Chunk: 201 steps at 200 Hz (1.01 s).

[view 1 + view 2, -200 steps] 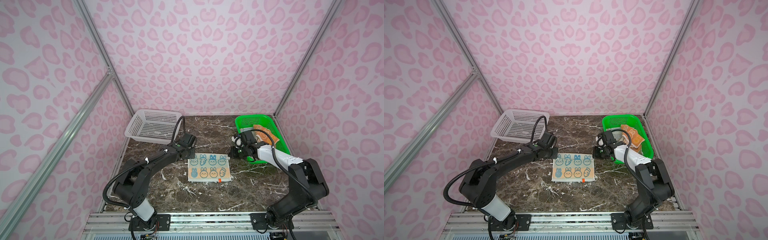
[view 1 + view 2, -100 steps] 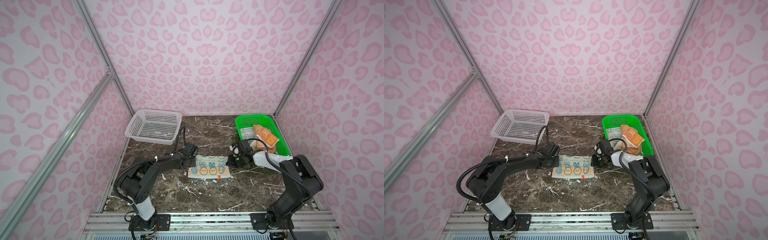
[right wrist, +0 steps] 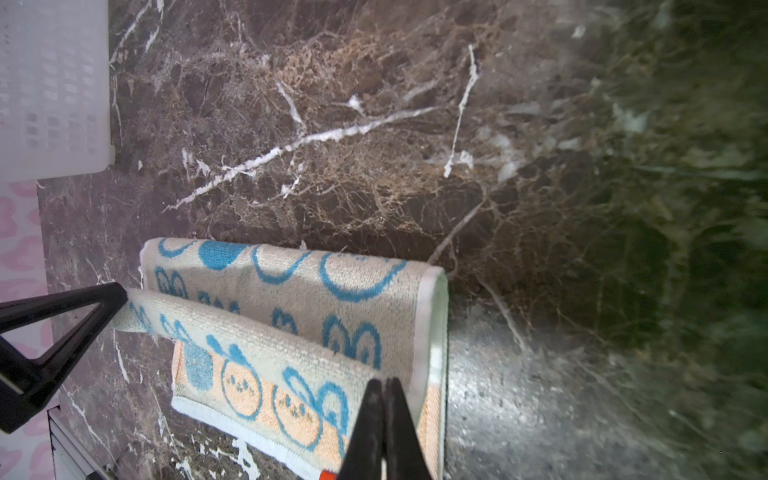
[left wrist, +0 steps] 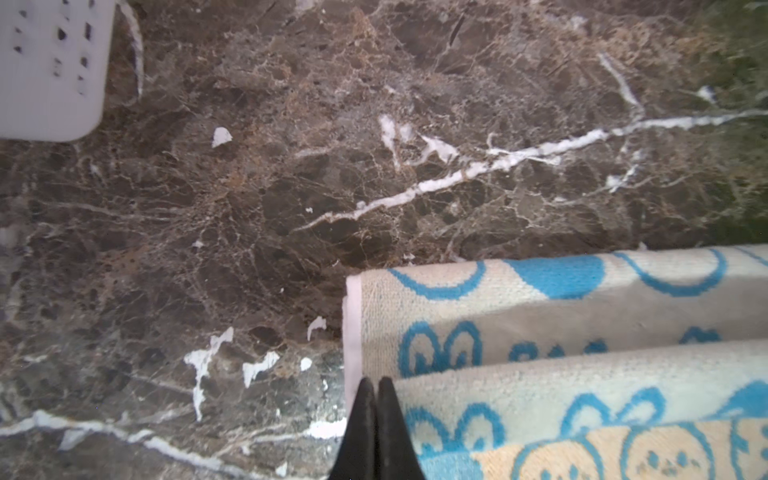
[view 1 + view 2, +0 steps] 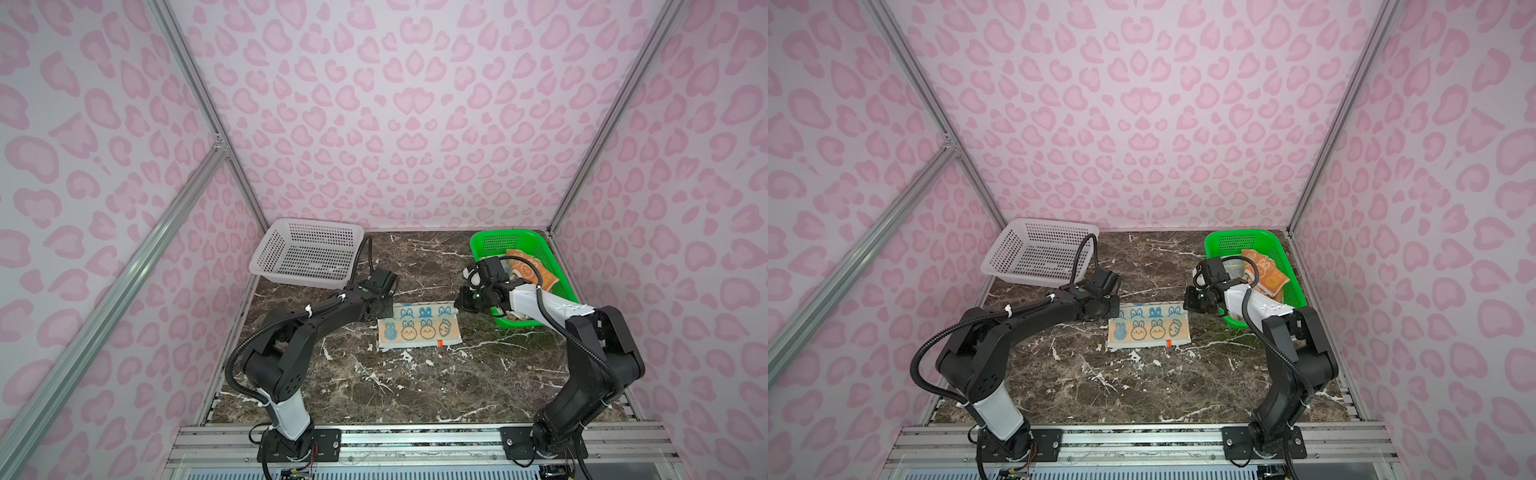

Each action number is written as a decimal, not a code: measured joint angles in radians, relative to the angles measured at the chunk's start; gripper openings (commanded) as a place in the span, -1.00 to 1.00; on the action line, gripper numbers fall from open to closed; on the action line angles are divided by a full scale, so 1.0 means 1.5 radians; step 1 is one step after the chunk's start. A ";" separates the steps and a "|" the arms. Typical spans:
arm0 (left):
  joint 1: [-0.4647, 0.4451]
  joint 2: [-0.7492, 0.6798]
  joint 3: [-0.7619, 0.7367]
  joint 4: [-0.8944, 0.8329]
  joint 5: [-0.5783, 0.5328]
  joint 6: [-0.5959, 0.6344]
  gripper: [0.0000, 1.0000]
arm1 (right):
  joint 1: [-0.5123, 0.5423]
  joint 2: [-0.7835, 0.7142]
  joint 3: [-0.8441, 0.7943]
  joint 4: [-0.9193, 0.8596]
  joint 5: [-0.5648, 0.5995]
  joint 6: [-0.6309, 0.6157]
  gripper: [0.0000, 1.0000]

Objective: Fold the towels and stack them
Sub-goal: 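Fold the far edge over toward the robot with both grippers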

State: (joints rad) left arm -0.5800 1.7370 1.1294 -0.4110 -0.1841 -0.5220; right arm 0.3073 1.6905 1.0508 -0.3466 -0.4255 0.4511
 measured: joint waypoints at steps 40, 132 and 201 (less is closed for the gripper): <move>-0.002 -0.042 -0.024 -0.004 0.005 -0.001 -0.93 | -0.001 -0.024 -0.022 -0.013 -0.003 -0.011 -1.00; -0.028 -0.087 -0.100 0.012 0.027 -0.031 -0.93 | -0.001 -0.079 -0.111 -0.006 -0.009 -0.012 -1.00; -0.033 -0.048 -0.122 0.032 0.032 -0.043 -0.75 | 0.016 -0.058 -0.143 0.025 -0.008 -0.010 -0.99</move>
State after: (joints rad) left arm -0.6296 1.6650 0.9466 -0.3634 -0.1356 -0.5861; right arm 0.3305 1.6035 0.8360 -0.3096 -0.4381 0.4358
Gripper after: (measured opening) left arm 0.062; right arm 0.049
